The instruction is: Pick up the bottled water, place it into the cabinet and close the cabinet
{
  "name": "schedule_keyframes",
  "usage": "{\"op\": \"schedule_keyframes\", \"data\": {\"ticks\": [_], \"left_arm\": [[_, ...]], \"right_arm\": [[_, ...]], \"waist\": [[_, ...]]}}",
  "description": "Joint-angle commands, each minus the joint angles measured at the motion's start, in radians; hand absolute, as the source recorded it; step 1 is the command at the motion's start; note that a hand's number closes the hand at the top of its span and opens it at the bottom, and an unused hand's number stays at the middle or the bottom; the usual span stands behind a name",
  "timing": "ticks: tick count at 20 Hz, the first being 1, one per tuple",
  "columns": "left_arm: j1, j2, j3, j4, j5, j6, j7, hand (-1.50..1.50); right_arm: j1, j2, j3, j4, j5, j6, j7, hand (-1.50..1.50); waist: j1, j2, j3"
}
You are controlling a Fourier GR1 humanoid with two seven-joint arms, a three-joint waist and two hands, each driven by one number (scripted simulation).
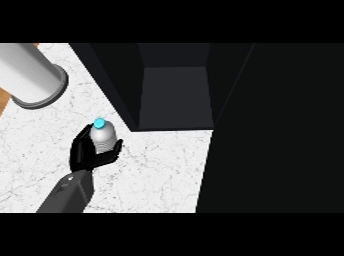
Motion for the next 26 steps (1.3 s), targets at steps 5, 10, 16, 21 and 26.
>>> {"op": "schedule_keyframes", "data": {"ticks": [5,10,16,21,26], "left_arm": [[-0.021,-0.072,-0.118,0.002,-0.084,-0.132,-0.036,1.50],[-0.044,-0.092,-0.151,-0.035,-0.014,-0.218,-0.004,1.50],[-0.102,-0.092,-0.221,-0.081,0.077,-0.197,0.092,1.50],[-0.172,-0.091,-0.266,-0.077,0.187,-0.156,0.154,1.50],[-0.195,-0.091,-0.332,-0.095,0.242,-0.091,0.170,1.50]], "right_arm": [[0.081,-0.024,-0.141,-0.114,-0.136,0.056,-0.011,-1.50],[0.122,-0.023,-0.241,-0.092,-0.204,0.110,-0.072,-1.50],[0.185,-0.006,-0.326,-0.058,-0.262,0.173,-0.126,-1.50],[0.083,-0.003,-0.386,0.049,-0.278,0.178,-0.118,-1.50],[0.094,0.009,-0.392,0.060,-0.282,0.218,-0.146,-1.50]], "waist": [[0.003,-0.001,0.001],[0.003,-0.006,0.002],[-0.005,-0.015,0.004],[-0.014,-0.008,0.002],[-0.042,-0.010,0.001]]}}
